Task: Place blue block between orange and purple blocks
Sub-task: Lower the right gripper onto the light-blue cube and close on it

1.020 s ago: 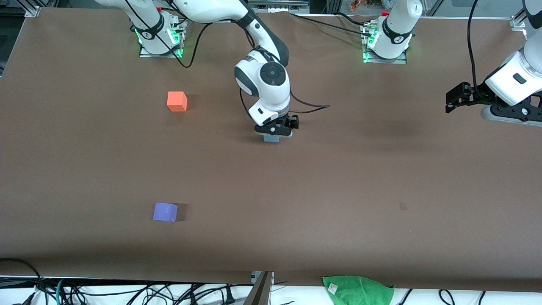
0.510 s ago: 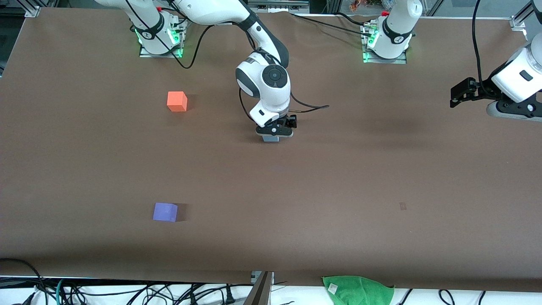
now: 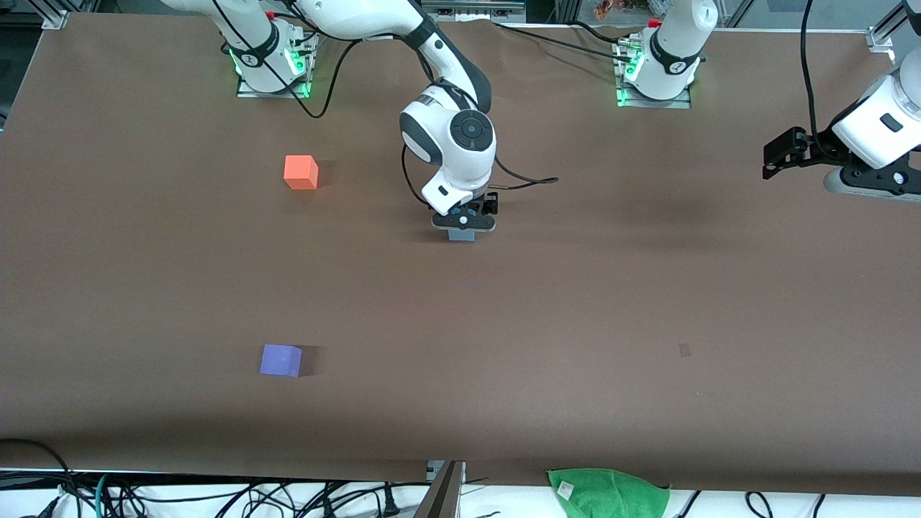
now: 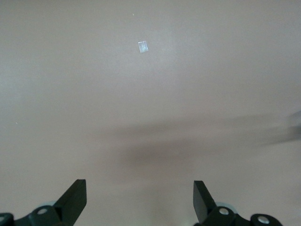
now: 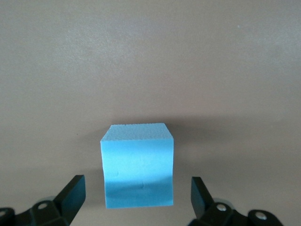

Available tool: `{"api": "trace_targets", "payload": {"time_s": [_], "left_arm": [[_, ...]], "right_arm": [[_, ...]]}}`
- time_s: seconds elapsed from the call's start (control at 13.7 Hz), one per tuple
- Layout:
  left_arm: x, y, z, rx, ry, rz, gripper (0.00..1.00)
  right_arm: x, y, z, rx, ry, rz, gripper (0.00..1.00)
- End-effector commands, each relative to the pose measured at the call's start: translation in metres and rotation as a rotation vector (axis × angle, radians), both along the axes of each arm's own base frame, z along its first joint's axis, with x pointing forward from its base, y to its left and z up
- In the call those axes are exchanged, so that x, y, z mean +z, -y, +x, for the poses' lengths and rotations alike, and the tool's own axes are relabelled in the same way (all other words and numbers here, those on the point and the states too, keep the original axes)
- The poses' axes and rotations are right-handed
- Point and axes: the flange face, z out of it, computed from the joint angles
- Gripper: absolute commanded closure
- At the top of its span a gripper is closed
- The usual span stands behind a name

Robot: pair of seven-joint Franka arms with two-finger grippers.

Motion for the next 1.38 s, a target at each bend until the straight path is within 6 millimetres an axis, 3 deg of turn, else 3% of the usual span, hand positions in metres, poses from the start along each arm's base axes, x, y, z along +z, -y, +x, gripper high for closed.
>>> {"api": "trace_targets", "payload": {"time_s": [0.0,0.44,0.73,0.87,1.17,1.31], "left_arm": [[0.006,0.001,-0.004,0.002,0.001,0.016,0.00],[0.005,-0.001,-0.005,0.005,-0.002,0.017,0.00],[0.004,-0.002,-0.005,0.005,-0.007,0.015,0.00],[0.003,-0.005,-0.006,0.010,-0.016,0.015,0.00],[0.004,-0.004,-0.006,0.009,-0.013,0.015,0.00],[0.004,-0.001,-0.005,0.001,-0.013,0.017,0.00]], "right_arm": [[0.000,0.002,-0.001,0.006,0.002,-0.016,0.01],[-0.019,0.000,-0.004,0.008,0.004,-0.022,0.01],[-0.022,0.000,-0.002,0.008,0.012,-0.016,0.04],[-0.025,-0.002,-0.002,-0.003,0.020,-0.004,0.12],[-0.026,-0.001,0.001,-0.008,0.029,0.004,0.40],[-0.021,0.002,0.006,-0.004,0.034,0.005,0.49]]}}
